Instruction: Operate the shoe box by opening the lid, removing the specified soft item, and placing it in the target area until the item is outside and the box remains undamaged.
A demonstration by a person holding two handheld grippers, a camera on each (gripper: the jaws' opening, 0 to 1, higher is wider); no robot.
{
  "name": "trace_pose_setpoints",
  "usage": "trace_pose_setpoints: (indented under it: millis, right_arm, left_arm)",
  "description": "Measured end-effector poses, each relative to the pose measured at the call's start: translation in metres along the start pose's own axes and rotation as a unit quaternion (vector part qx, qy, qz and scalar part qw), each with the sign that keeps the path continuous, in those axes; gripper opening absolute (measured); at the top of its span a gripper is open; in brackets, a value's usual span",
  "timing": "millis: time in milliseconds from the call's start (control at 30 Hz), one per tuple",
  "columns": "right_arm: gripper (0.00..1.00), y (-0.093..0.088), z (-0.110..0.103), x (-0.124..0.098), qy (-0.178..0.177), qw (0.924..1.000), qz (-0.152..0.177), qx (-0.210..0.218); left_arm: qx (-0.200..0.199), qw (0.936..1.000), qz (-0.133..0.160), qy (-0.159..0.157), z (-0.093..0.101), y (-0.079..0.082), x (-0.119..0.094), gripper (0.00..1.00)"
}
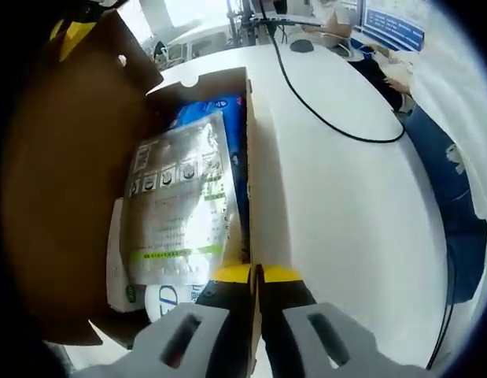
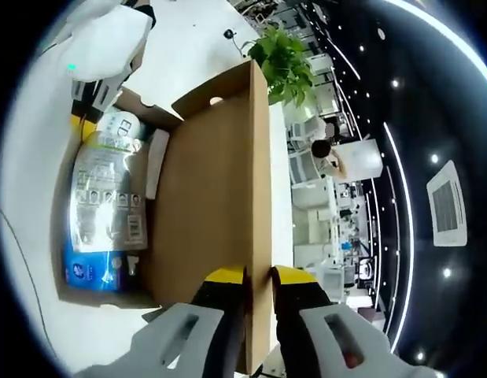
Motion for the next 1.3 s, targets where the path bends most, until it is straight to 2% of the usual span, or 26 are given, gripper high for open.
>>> trace_pose_setpoints:
  millis: [367, 500, 900, 1133, 1300]
  right_arm:
    - [0.08, -0.003, 0.005, 0.01, 0.002, 1.0, -0.001, -0.005]
    - [0.07, -0.005, 0.008, 0.015, 0.0, 0.9999, -0.003, 0.012]
    - [0.05, -0.011, 0.014, 0.033, 0.015, 0.9998, -0.007, 0.005]
    - [0.05, -0.012, 0.016, 0.037, 0.029, 0.9993, -0.005, 0.024]
    - [0.05, -0.013, 0.016, 0.038, 0.036, 0.9991, -0.004, 0.02]
  left_arm:
    - [-0.004, 1.0, 0.006, 0.001, -0.001, 0.0, 0.002, 0.01]
    - [-0.004, 1.0, 0.002, 0.001, -0.001, 0.0, 0.003, 0.02]
    - [-0.005, 1.0, 0.004, -0.002, -0.002, -0.001, 0.007, 0.02]
    - [-0.006, 1.0, 0.004, -0.004, -0.002, -0.002, 0.008, 0.02]
    - [-0.005, 1.0, 0.007, -0.004, -0.003, -0.002, 0.01, 0.02]
Point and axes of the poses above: the point that each gripper's makers call its tool centre point, and the gripper's own axes: x roughly forward along the fingers, z roughly to its right, y roughly out of its top, the point moved 5 cm from there along -x, roughly backward along the fingers, and after that the axes turned 4 degrees about -y, right-handed, at the moved point
